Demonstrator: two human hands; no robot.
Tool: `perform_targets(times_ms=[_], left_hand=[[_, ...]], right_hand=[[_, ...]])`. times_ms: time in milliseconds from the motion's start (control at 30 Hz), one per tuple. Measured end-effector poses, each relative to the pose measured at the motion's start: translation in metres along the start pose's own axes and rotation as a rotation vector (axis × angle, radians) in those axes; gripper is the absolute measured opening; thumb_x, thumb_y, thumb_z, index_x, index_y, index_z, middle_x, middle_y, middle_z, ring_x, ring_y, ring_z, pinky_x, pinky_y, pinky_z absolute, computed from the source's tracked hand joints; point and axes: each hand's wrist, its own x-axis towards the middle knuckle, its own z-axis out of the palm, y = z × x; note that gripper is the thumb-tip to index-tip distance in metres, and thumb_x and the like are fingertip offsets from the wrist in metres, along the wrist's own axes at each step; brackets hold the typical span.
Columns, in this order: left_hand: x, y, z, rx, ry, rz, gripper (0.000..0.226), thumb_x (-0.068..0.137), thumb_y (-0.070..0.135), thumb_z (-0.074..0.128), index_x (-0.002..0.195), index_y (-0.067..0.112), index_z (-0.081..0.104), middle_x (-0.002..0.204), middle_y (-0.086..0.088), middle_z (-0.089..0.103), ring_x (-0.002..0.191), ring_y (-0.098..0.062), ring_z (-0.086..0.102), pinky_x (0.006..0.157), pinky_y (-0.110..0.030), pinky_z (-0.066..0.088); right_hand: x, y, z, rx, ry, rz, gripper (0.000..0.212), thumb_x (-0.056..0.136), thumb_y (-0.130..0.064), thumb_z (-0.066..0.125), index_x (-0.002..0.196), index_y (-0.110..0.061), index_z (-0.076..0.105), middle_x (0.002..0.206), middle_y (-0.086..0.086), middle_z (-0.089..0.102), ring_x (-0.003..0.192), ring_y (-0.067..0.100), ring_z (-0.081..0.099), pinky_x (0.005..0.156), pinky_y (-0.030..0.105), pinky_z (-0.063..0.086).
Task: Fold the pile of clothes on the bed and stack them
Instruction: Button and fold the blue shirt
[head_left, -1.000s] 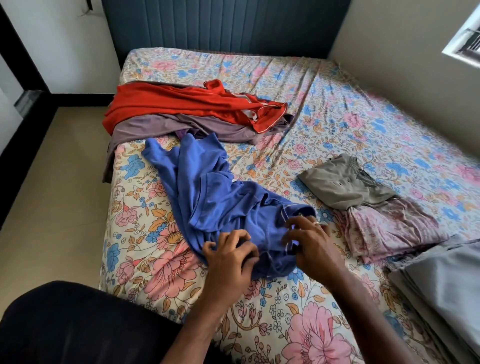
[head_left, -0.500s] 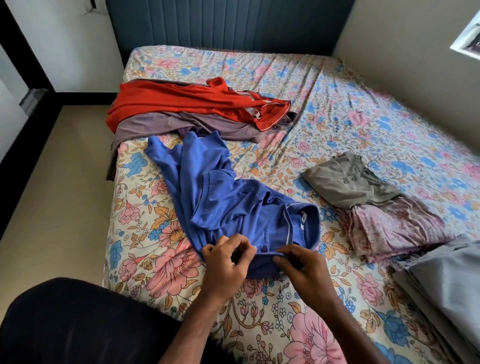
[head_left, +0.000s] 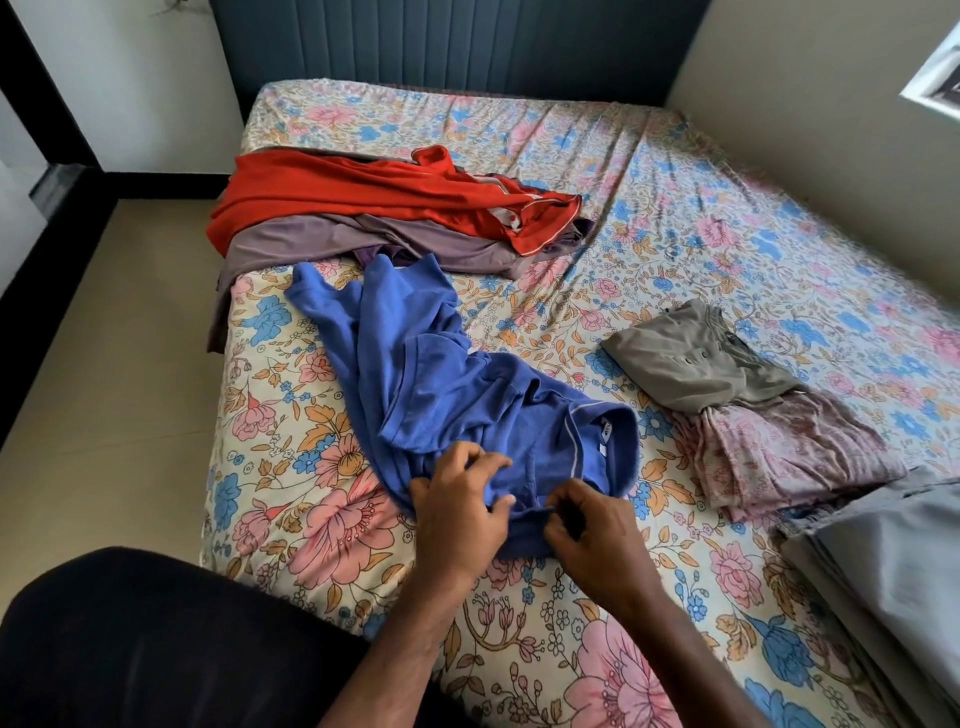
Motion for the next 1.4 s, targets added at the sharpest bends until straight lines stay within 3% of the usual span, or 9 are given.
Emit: perform_targets(times_ms=[167,333,400,500,700,900,1033,1200,1400], left_hand=[[0.008,0.013,-0.002,0.237,-0.127,0.018,0.048,0.092,0.045,0.066,0.138,0.036,0.054,0.136,0.014,0.051,0.130,-0.011,0.041,0.108,-0.045,0.031],[0.007,0.007,0.005,0.219,-0.047,0.176,0.023,0.087,0.041,0.072,0.108,0.033,0.073,0.108,0.013,0.061,0.110,-0.017,0.053,0.090,-0.045,0.036],[0.004,0.000,0.011,0.104,0.050,0.187,0.014,0.088,0.042,0.069,0.098,0.034,0.075,0.099,0.017,0.059,0.101,-0.014,0.054,0.084,-0.042,0.036],[0.004,-0.008,0.009,-0.236,0.106,0.058,0.026,0.089,0.051,0.058,0.097,0.034,0.077,0.100,0.021,0.061,0.101,-0.008,0.055,0.087,-0.045,0.043],[0.002,-0.006,0.003,-0.450,0.145,0.026,0.029,0.089,0.051,0.058,0.096,0.030,0.078,0.087,0.022,0.068,0.093,-0.006,0.058,0.082,-0.051,0.050],[-0.002,-0.003,0.001,-0.276,0.174,0.072,0.024,0.092,0.047,0.057,0.094,0.033,0.077,0.080,0.019,0.062,0.085,-0.008,0.055,0.079,-0.047,0.043],[-0.006,0.002,0.001,-0.162,0.160,0.079,0.026,0.091,0.049,0.055,0.093,0.035,0.077,0.083,0.021,0.061,0.088,-0.005,0.053,0.080,-0.041,0.033],[-0.002,0.000,0.000,-0.389,0.112,0.087,0.017,0.090,0.042,0.062,0.089,0.031,0.076,0.081,0.019,0.066,0.085,-0.006,0.061,0.077,-0.050,0.051],[-0.007,0.003,-0.002,-0.520,0.006,-0.041,0.020,0.089,0.046,0.057,0.083,0.033,0.070,0.085,0.016,0.067,0.089,-0.006,0.065,0.086,-0.045,0.053]], right_hand=[[0.001,-0.005,0.005,-0.188,0.056,-0.129,0.011,0.091,-0.009,0.065,0.098,-0.017,0.062,0.089,-0.008,0.056,0.074,0.006,0.052,0.067,0.017,0.044],[-0.006,-0.008,0.014,-0.291,0.244,-0.277,0.014,0.095,-0.017,0.051,0.098,-0.012,0.064,0.092,-0.002,0.062,0.081,0.015,0.052,0.068,0.031,0.051],[-0.008,-0.008,0.014,-0.286,0.292,-0.294,0.015,0.095,-0.017,0.050,0.097,-0.012,0.065,0.097,0.000,0.063,0.087,0.017,0.051,0.074,0.033,0.050],[-0.007,-0.006,0.010,-0.210,0.278,-0.359,0.016,0.097,-0.013,0.053,0.102,-0.009,0.068,0.110,0.001,0.062,0.104,0.019,0.055,0.090,0.028,0.047],[-0.004,-0.008,0.010,-0.094,0.276,-0.370,0.022,0.102,-0.018,0.052,0.105,-0.006,0.070,0.109,0.000,0.062,0.096,0.020,0.062,0.077,0.038,0.056],[-0.006,-0.019,0.007,-0.132,0.353,-0.425,0.009,0.092,-0.005,0.068,0.097,-0.003,0.075,0.102,0.005,0.065,0.089,0.021,0.062,0.072,0.036,0.054],[-0.007,-0.020,0.006,-0.111,0.343,-0.428,0.011,0.093,-0.011,0.067,0.097,-0.006,0.076,0.097,0.003,0.068,0.084,0.020,0.063,0.069,0.036,0.054],[-0.003,-0.017,0.009,-0.041,0.302,-0.313,0.022,0.098,-0.025,0.060,0.105,-0.011,0.076,0.097,0.001,0.069,0.084,0.016,0.067,0.065,0.035,0.059],[-0.007,-0.020,0.017,-0.047,0.323,-0.193,0.017,0.089,-0.012,0.076,0.105,-0.013,0.076,0.099,0.000,0.074,0.082,0.010,0.071,0.068,0.030,0.061]])
